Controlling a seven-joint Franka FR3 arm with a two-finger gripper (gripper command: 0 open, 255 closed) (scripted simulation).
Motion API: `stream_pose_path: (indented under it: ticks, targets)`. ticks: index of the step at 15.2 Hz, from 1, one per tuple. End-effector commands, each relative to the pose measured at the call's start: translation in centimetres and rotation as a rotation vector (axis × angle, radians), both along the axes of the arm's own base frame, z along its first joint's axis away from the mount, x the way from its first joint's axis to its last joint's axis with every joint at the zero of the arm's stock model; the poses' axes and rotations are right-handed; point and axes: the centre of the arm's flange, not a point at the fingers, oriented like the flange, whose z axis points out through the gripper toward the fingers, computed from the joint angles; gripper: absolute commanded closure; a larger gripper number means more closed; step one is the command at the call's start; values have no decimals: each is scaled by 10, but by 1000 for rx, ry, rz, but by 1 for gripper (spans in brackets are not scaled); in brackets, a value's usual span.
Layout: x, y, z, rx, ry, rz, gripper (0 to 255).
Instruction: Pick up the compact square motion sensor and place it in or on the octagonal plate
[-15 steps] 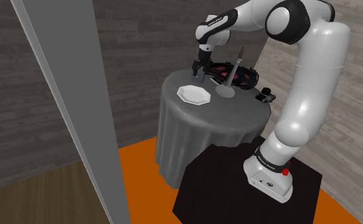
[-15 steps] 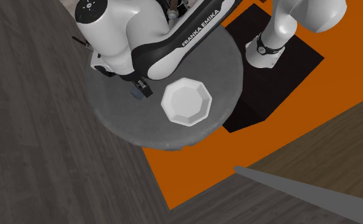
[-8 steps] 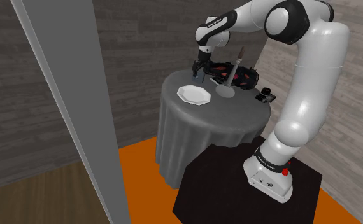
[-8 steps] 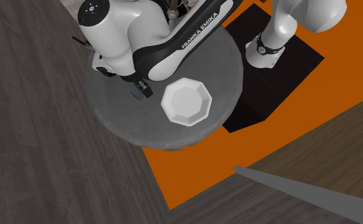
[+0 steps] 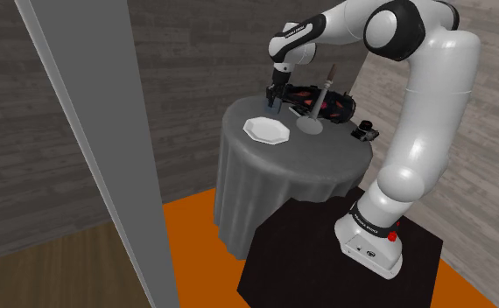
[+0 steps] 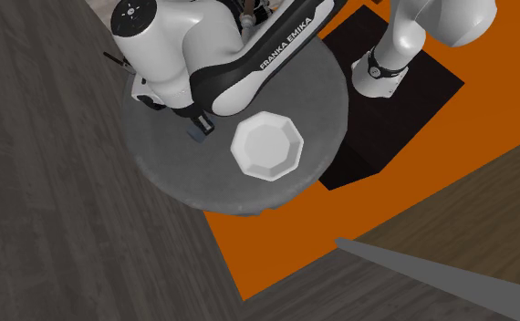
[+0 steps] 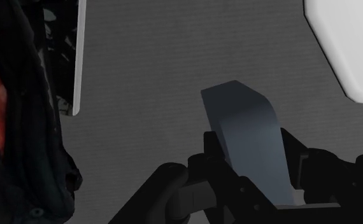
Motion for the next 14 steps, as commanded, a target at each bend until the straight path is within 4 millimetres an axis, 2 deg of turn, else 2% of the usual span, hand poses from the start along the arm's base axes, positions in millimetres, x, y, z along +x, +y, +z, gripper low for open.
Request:
stream_pose_path:
  ticks: [1,4,14]
  targets:
    - [0,0,-1,1,2,1,255]
    - [0,1,-1,1,2,0,255]
    - [0,1,52,1,2,0,255]
